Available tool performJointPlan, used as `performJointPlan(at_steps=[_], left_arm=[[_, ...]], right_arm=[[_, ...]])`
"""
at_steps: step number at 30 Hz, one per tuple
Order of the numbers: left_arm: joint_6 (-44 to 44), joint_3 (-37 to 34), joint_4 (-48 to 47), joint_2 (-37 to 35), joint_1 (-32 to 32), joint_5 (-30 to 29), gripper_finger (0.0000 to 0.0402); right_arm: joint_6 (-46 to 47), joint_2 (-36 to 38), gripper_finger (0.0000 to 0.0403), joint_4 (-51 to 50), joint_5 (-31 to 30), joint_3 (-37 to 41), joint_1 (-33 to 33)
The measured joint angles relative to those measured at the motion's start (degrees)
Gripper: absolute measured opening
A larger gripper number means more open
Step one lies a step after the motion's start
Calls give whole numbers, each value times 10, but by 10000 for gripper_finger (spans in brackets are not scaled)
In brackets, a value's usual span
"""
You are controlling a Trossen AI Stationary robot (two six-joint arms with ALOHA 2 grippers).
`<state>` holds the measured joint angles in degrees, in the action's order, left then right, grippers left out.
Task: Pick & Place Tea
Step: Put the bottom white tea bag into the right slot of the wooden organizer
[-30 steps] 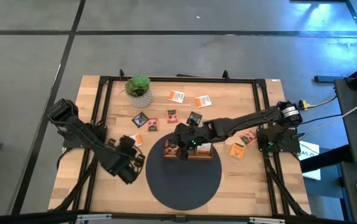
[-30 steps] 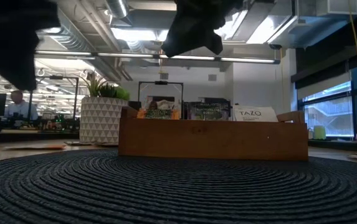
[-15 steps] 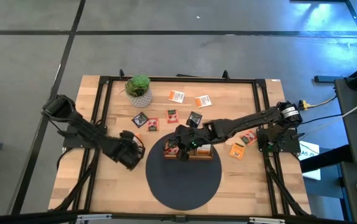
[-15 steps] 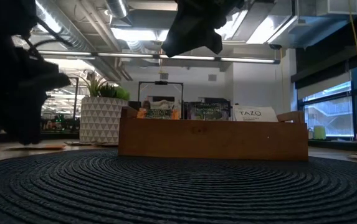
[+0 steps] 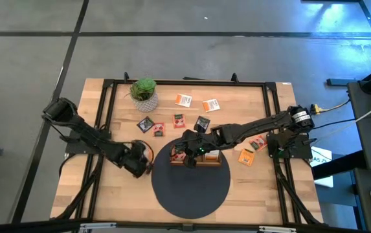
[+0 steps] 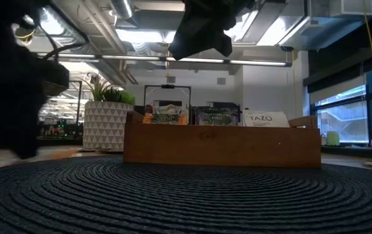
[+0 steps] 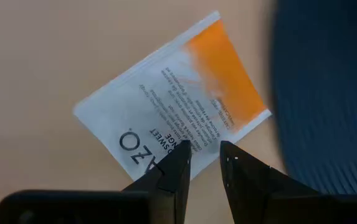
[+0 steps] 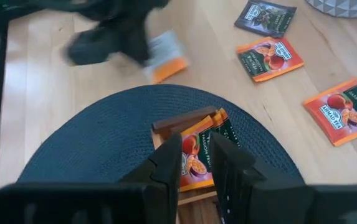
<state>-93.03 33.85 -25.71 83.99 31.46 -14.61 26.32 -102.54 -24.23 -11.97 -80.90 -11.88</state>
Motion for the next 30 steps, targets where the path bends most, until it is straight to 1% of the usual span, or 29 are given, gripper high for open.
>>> performJointPlan(at_steps=[3,4,6,10,14,17,20,22,25,27,30], left_arm=[[22,1,23,0,32,88,84],[24,1,29,0,47,108,84],[36,-1,50,0,82,127,84],[71,-3,103,8,143,130,83],[142,-3,153,31,180,134,84],[189,-1,196,54,185,151,85],[262,0,227,69,185,168,83],[306,4,221,71,184,171,82],[336,13,203,67,178,175,82],[340,22,189,59,172,170,83],[319,36,172,42,171,133,83]], right_arm=[[6,0,85,0,0,0,-1],[6,0,85,0,0,0,-2],[6,0,85,0,0,0,-6],[6,0,85,4,-5,0,-15],[6,-1,85,34,-5,1,-23],[7,-3,85,105,-5,18,-30],[15,-9,85,198,-6,44,-40],[22,-12,85,244,-5,63,-45],[35,-16,85,292,-4,85,-50],[48,-17,85,293,-4,92,-51],[51,-17,85,293,-5,92,-52]])
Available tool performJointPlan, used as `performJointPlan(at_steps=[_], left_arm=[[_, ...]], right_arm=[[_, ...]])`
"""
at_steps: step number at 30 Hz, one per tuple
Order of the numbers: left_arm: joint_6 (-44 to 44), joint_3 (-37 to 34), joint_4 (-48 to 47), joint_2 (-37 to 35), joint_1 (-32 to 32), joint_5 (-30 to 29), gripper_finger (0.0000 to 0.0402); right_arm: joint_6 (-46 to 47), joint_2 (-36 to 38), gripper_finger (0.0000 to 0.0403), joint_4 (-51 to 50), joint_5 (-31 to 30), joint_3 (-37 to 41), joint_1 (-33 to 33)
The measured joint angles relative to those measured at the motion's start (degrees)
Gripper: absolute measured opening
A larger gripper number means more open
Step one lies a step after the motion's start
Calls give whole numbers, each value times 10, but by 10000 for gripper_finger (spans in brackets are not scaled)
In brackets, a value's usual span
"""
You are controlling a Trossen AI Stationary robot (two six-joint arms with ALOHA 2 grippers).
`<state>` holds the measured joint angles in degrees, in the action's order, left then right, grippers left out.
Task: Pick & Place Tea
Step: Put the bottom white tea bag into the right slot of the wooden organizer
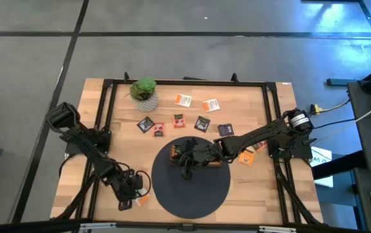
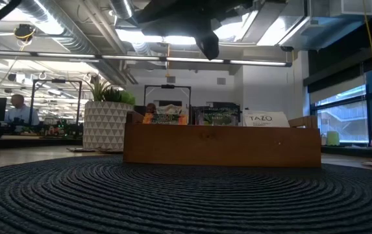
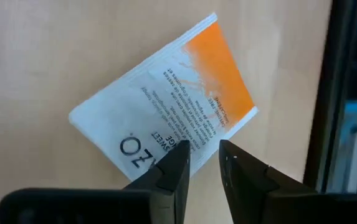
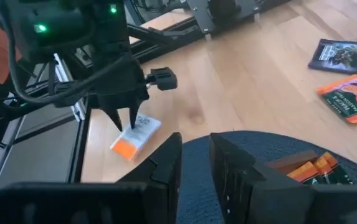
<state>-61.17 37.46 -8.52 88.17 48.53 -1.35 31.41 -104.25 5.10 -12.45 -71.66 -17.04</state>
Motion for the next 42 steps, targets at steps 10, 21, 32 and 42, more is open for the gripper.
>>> performJointPlan(at_steps=[10,21,32,42], left_arm=[[-146,66,48,-65,10,-177,86],[-321,210,-197,21,9,-195,86],[-468,262,-292,139,-4,-150,84],[-431,265,-288,189,-4,-90,84]], right_arm=[[-3,0,85,14,0,-1,0],[-22,0,85,11,4,-1,0],[-36,1,85,7,4,-1,0],[-51,1,85,5,5,-1,0]])
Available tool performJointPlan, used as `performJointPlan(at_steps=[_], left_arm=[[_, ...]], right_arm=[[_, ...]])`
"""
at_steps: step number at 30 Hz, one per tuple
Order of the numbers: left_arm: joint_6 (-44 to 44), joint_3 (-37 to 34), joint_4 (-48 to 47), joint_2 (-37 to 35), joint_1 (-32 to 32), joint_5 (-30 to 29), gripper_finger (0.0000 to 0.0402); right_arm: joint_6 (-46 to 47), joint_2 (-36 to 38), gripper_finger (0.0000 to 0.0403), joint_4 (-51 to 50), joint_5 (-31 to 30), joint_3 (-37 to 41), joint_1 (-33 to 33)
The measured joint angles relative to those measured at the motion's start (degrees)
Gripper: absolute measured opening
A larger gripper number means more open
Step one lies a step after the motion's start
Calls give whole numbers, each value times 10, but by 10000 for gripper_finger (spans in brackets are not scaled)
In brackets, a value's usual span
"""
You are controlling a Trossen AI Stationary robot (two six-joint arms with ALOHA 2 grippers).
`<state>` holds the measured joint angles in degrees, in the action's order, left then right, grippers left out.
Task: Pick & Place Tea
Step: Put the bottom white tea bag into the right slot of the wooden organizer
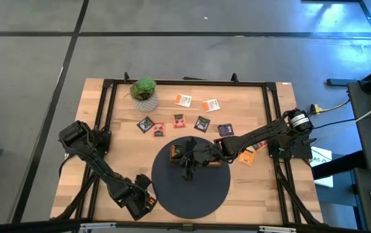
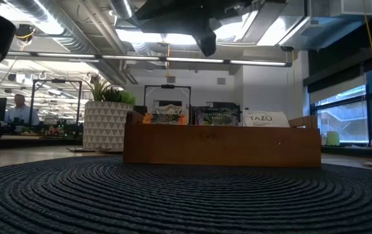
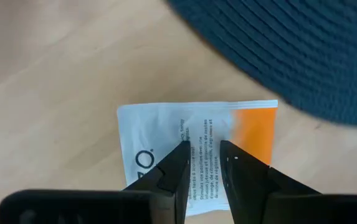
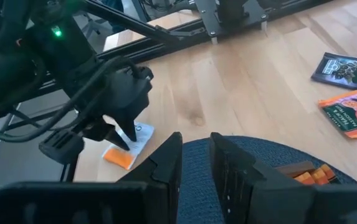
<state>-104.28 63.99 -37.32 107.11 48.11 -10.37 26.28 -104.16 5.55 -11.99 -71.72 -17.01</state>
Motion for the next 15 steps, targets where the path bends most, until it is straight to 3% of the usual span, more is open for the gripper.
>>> performJointPlan(at_steps=[3,12,15], left_arm=[[125,0,1,4,0,-2,84],[721,-1,15,6,-3,-20,84],[859,-2,31,6,-3,-30,84]], right_arm=[[1,0,85,-4,0,0,0],[2,-2,85,-5,0,0,0],[5,-11,85,-3,0,-1,0]])
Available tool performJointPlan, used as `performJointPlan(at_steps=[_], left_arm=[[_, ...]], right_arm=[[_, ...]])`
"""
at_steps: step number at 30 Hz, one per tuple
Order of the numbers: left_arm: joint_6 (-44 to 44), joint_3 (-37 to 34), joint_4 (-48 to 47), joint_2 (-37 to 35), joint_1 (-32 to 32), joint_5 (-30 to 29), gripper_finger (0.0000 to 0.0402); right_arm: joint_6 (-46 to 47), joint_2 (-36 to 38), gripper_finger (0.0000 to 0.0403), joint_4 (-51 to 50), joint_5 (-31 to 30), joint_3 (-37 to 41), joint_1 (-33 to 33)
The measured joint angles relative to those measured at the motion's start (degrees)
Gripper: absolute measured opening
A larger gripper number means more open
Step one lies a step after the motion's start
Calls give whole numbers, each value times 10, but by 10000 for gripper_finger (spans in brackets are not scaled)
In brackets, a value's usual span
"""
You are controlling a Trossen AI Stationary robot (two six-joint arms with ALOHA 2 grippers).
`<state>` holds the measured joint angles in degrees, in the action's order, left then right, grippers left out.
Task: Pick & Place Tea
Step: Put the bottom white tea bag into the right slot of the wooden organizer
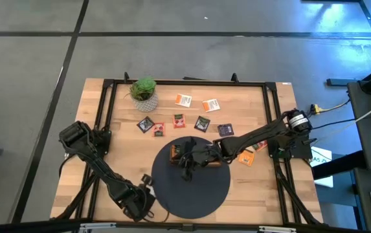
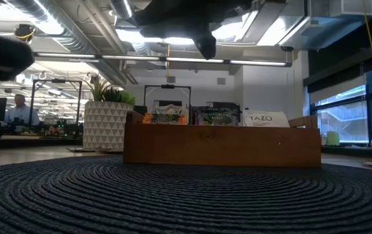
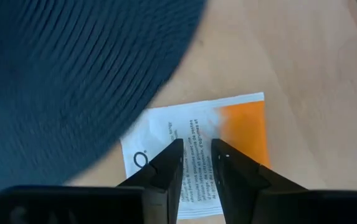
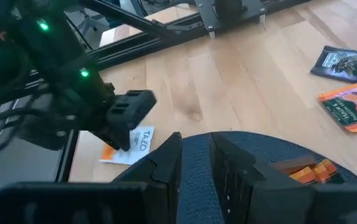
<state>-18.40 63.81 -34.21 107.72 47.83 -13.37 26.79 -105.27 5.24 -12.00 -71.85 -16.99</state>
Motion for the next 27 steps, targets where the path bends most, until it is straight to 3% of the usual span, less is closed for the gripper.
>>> performJointPlan(at_steps=[4,12,16,22,27], left_arm=[[59,4,6,0,0,0,84],[38,92,-112,3,19,-21,84],[-61,140,-181,2,25,-52,84],[-252,127,-126,7,33,-75,84],[-332,107,-125,34,39,-48,84]], right_arm=[[8,-11,85,1,0,0,0],[31,-17,85,-3,1,0,0],[53,-17,85,-2,1,0,0],[87,-17,85,5,1,0,-1],[113,-17,85,27,18,0,-1]])
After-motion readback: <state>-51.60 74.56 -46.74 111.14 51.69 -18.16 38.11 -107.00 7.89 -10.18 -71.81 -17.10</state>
